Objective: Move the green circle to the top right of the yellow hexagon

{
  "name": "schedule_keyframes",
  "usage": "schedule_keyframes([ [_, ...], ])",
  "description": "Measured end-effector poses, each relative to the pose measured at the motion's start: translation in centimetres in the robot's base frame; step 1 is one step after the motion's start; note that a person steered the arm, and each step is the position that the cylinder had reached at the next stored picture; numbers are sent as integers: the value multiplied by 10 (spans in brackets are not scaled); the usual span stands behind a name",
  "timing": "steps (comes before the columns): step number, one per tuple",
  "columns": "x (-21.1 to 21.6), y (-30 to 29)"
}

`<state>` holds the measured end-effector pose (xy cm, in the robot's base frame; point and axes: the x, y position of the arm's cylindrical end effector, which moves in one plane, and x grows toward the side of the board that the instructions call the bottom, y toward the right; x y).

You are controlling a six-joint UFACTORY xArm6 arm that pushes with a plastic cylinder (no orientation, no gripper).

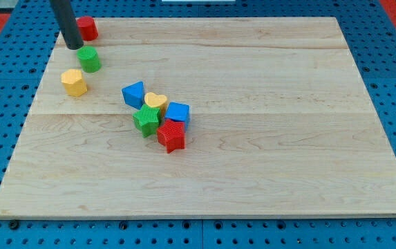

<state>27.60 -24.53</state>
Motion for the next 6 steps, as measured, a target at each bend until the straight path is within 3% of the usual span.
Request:
schedule_keyframes([
  [2,27,35],
  [3,27,20],
  [5,27,151],
  [6,32,129],
])
